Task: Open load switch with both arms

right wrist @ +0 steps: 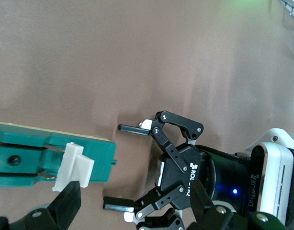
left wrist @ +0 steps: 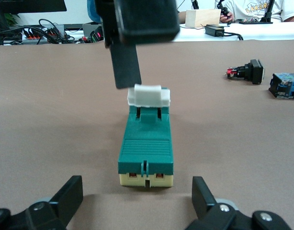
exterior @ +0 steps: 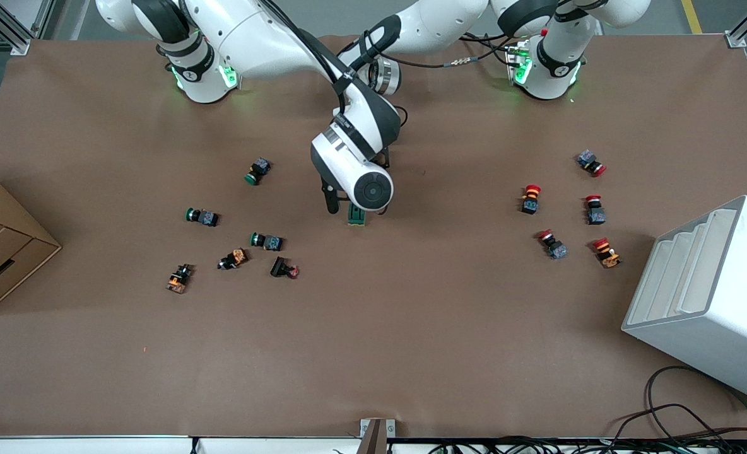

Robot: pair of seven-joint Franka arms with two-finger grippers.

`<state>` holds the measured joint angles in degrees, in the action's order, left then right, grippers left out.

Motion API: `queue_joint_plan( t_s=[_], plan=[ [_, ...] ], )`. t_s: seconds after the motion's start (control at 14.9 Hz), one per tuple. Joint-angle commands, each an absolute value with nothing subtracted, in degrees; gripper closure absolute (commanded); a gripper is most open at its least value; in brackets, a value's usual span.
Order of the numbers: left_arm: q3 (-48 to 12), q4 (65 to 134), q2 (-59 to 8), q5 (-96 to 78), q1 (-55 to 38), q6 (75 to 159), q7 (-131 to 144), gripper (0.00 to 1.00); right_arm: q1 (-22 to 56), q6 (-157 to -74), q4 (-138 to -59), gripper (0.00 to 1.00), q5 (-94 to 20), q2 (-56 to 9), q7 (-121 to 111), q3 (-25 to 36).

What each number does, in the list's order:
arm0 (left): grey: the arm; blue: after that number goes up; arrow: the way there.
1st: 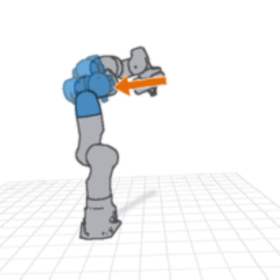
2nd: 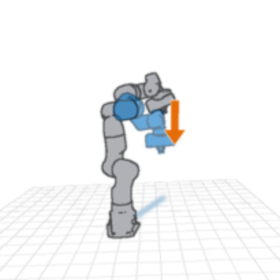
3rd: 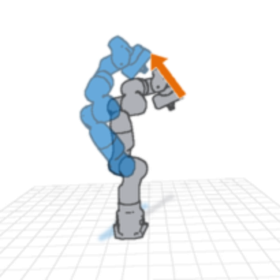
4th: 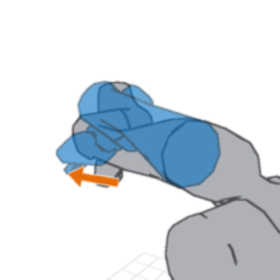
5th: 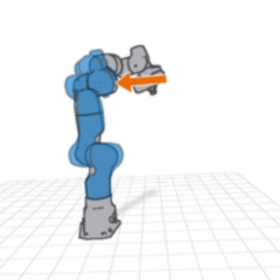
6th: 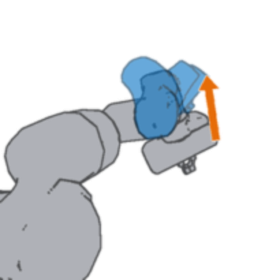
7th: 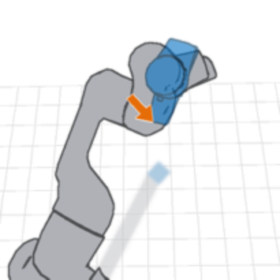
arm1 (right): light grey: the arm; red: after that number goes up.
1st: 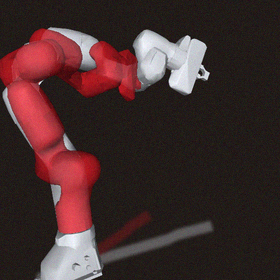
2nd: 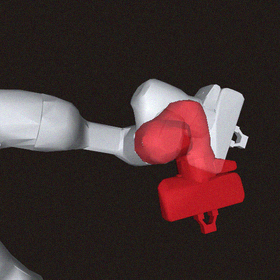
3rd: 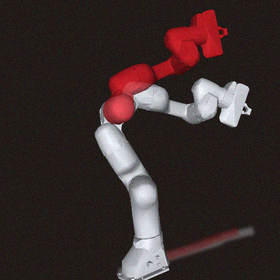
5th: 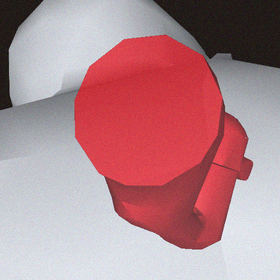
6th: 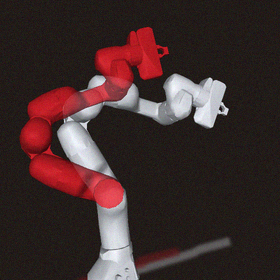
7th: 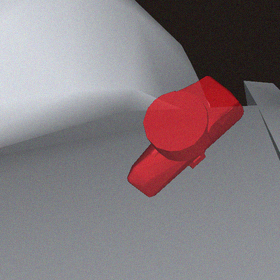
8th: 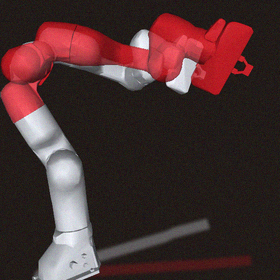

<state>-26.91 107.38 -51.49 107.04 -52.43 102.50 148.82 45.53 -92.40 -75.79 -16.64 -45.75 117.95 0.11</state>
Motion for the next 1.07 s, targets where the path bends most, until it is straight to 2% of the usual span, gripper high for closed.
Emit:
queue_joint_plan(
  t_s=[0.0, 0.67, 1.01],
  plan=[
    [-26.6, 107.4, -52.1, 107.0, -52.5, 101.9, 149.8, 0.00, 46.1, -92.3, -78.2, 0.00, -15.0, -45.4, 118.2, 0.2],
    [-26.6, 107.2, -52.0, 107.0, -52.6, 101.9, 149.8, 0.00, 46.0, -92.2, -78.2, 0.00, -12.7, -44.8, 114.3, 0.5],
    [-26.7, 107.0, -51.9, 107.0, -52.6, 101.9, 149.8, 0.00, 39.4, -88.2, -75.1, 0.00, -9.6, -40.9, 97.0, 1.1]
  ],
)
